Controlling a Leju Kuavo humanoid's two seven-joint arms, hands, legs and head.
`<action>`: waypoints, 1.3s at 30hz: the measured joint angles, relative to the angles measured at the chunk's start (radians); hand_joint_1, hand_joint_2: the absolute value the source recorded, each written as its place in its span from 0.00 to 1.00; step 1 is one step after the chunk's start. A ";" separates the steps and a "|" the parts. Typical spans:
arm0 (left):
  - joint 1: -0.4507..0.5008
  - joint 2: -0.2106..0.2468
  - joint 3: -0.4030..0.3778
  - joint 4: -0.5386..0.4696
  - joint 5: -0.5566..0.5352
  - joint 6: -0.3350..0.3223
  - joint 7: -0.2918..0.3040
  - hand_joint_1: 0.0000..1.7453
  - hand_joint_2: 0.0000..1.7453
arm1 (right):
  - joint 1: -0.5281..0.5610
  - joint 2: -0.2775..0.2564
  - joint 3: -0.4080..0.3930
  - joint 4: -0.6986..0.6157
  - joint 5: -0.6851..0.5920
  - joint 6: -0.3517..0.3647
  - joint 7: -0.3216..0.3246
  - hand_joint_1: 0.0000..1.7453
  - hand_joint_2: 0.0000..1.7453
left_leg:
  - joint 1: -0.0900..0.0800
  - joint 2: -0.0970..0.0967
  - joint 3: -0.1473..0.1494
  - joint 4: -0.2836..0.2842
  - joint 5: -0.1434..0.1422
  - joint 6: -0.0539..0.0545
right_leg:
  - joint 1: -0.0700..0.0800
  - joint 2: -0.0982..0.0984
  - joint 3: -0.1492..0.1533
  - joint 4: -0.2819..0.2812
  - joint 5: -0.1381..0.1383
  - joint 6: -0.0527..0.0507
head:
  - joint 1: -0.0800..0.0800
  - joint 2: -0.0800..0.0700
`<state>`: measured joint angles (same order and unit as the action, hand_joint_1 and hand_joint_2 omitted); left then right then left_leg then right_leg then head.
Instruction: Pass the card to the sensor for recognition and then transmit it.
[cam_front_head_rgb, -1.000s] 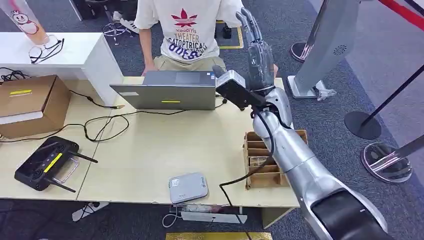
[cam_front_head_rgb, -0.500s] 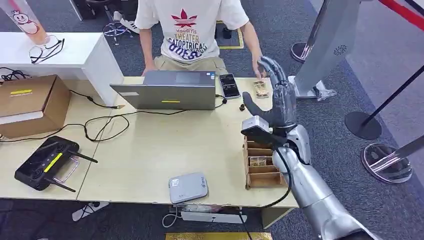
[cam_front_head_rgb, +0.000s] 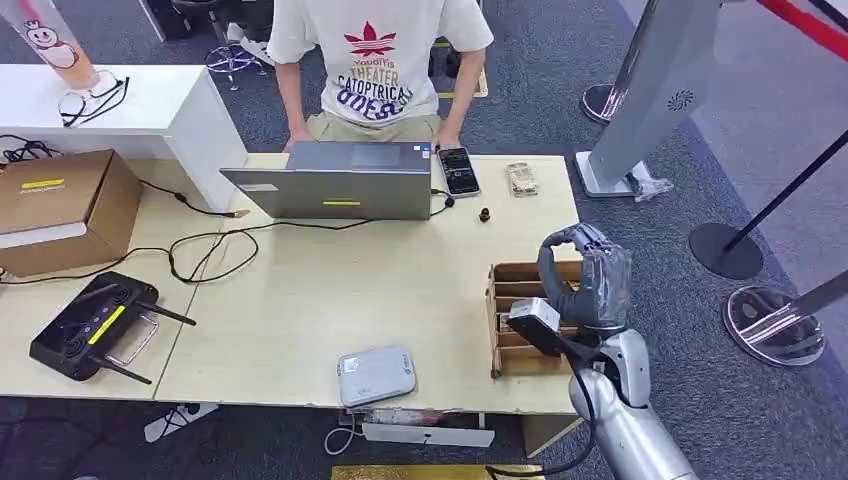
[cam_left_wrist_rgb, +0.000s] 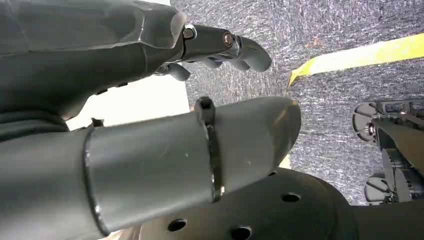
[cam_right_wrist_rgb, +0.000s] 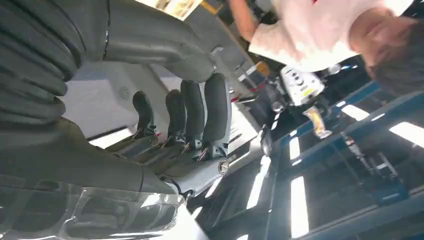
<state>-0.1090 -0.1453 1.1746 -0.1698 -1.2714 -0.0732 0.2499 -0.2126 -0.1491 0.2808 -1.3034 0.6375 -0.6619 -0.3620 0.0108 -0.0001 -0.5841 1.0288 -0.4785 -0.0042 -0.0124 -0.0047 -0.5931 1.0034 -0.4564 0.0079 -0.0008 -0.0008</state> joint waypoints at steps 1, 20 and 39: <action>0.000 0.000 0.000 0.000 -0.001 0.000 0.000 0.00 0.00 | 0.017 -0.003 -0.012 -0.013 0.018 -0.002 0.009 0.72 1.00 | 0.000 0.000 0.000 0.000 0.000 0.000 | 0.000 0.000 0.000 0.000 0.000 0.000 | 0.000 0.000; 0.001 0.000 0.000 0.000 0.000 -0.003 0.000 0.00 0.00 | 0.183 -0.017 -0.172 -0.147 0.148 0.036 0.085 0.42 1.00 | 0.000 0.000 0.000 0.000 0.000 0.000 | 0.000 0.000 0.000 0.000 0.000 0.000 | 0.000 0.000; 0.001 0.000 0.000 0.000 -0.005 -0.006 0.000 0.00 0.00 | 0.159 -0.020 -0.185 -0.050 0.143 0.114 0.087 0.38 1.00 | 0.000 0.000 0.000 0.000 0.000 0.000 | 0.000 0.000 0.000 0.000 0.000 0.000 | 0.000 0.000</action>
<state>-0.1080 -0.1450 1.1742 -0.1698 -1.2760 -0.0793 0.2499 -0.0534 -0.1690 0.0961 -1.3531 0.7805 -0.5474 -0.2754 0.0108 0.0003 -0.5843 1.0288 -0.4784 -0.0042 -0.0124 -0.0045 -0.5928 1.0034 -0.4563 0.0079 -0.0008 -0.0008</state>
